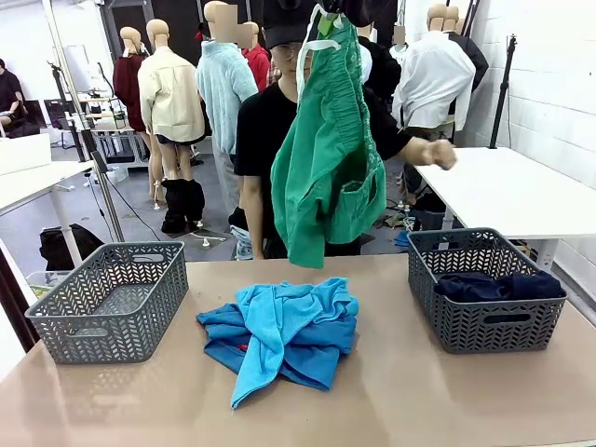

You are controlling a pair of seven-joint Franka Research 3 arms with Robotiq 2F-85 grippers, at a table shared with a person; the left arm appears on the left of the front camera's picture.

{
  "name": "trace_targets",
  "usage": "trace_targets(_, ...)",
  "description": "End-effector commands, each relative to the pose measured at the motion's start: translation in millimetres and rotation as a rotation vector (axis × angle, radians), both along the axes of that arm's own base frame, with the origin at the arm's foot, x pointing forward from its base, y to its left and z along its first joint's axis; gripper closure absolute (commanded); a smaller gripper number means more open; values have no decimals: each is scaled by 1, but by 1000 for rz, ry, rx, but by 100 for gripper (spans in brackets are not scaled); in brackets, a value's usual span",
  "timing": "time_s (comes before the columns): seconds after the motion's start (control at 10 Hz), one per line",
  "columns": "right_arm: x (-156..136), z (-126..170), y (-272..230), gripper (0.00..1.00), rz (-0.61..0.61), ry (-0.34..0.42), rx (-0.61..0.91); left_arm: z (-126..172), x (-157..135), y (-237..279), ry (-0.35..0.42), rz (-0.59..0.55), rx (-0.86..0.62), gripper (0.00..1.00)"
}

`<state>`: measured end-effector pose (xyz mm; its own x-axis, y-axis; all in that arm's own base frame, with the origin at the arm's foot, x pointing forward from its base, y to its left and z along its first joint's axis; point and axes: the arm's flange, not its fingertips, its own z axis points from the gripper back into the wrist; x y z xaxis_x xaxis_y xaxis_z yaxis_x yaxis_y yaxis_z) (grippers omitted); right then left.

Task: Sort the tops and bottoms.
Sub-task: Sort the clothes according to human instructions.

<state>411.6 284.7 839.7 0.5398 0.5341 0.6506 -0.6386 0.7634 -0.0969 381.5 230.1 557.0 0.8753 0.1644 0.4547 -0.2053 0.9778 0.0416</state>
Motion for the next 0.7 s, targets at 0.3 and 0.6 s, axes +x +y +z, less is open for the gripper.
trace_targets(0.3, 1, 1, -1, 100, 8, -7, -4, 1, 0, 1, 5, 12, -8, 24)
trace_targets(0.6, 1, 1, -1, 100, 8, -7, -4, 1, 0, 1, 5, 12, -8, 24)
